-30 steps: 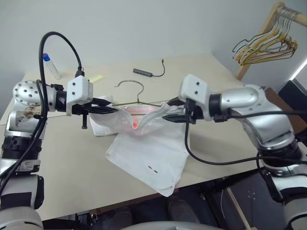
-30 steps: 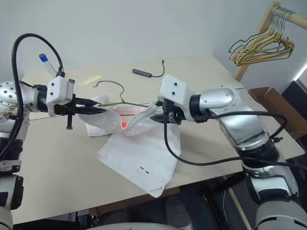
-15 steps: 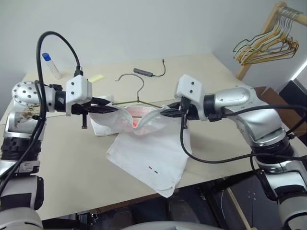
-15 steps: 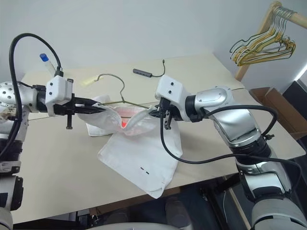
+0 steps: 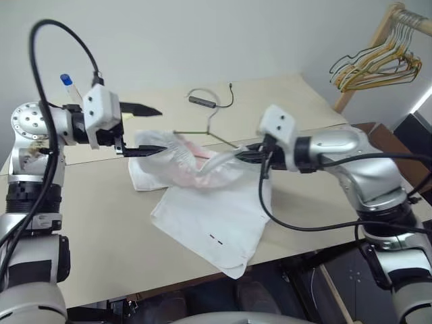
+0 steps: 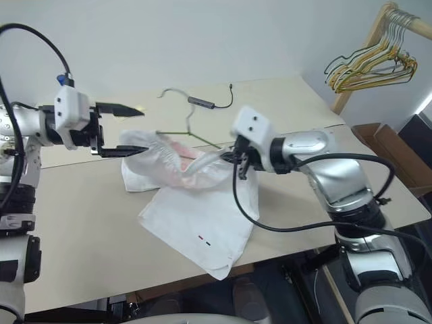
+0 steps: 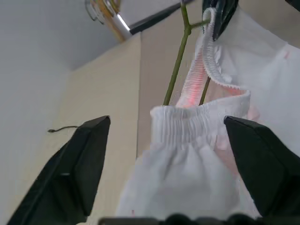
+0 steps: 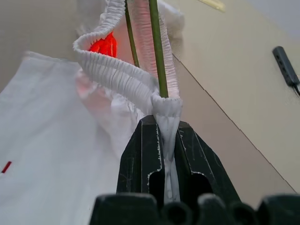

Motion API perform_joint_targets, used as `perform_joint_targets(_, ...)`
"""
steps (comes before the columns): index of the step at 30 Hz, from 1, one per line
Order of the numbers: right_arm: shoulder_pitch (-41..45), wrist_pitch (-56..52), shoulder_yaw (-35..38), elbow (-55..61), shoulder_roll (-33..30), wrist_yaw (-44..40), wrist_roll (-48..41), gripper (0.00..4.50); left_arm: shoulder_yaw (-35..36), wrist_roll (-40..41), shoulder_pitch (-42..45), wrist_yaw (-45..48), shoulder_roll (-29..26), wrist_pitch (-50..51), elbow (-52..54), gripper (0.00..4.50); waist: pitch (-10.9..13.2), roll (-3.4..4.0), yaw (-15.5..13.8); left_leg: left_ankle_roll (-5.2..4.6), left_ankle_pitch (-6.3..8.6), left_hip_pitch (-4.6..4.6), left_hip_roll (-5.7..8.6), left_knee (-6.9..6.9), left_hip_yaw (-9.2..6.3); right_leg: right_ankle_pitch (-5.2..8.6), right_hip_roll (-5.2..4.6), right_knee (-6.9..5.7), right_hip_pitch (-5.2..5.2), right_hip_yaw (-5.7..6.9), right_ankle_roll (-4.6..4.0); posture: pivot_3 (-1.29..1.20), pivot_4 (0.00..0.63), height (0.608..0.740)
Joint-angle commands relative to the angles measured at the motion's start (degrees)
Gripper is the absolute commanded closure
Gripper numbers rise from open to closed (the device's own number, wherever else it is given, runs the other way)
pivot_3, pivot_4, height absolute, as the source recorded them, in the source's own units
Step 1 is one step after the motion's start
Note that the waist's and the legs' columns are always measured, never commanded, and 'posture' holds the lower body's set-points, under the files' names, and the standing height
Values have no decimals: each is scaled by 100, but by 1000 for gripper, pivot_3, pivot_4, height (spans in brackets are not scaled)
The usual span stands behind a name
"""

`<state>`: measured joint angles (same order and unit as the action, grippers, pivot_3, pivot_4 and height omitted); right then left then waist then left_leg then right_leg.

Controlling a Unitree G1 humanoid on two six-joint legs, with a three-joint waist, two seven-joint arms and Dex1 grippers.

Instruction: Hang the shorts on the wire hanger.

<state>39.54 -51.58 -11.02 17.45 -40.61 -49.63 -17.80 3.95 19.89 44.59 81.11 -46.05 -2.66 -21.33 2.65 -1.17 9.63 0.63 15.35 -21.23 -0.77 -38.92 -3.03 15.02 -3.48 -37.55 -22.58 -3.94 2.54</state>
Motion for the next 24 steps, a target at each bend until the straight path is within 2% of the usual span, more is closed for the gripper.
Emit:
perform_joint_targets(1, -187, -623, 992, 154, -306, 362, -196, 4449, 696, 606, 294, -276, -8, 198, 16, 0, 0, 0, -5, 0, 0, -1, 0, 0, 0, 0, -2, 1, 0, -1, 0, -150, 0, 740)
perform_joint_targets(6, -302, -1663, 1965, -313, -541, 1136, -99, 4449, 977, 870, 9, -636, 153, 509, 287, 0, -1, 1, 18, 0, 0, 11, -1, 0, 3, 0, -1, -6, 5, -7, 0, -177, 0, 740)
perform_joint_targets(10, -425, -1899, 2215, -569, -876, 1677, 206, 4449, 1025, 1070, -291, -681, 271, 641, 634, 0, -1, 3, 53, 0, 0, 11, -2, 2, 12, 0, 0, -2, 7, -7, 0, -197, 0, 740)
perform_joint_targets(16, -315, -3066, 2959, -1033, -1204, 2431, 526, 4449, 1339, 2052, -424, -1017, 726, 1268, 1509, 0, -2, 4, 85, 0, 0, 3, -2, 1, 13, 0, -1, 1, 2, -13, 0, -235, 0, 740)
perform_joint_targets(21, -70, -3184, 3436, -1623, -1529, 3269, 1092, 4449, 1199, 1888, -395, -927, 634, 1261, 1433, 0, -7, 16, 157, 0, 0, 9, 1, 2, 45, 1, 0, 1, 9, -16, 0, -258, 0, 740)
perform_joint_targets(24, -34, -2970, 3289, -1511, -1571, 3795, 1475, 4449, 1182, 1834, -367, -885, 611, 1220, 1355, 0, -13, 28, 252, 1, 0, 12, 1, 4, 48, 2, 5, 2, 12, -16, 1, -264, 0, 740)
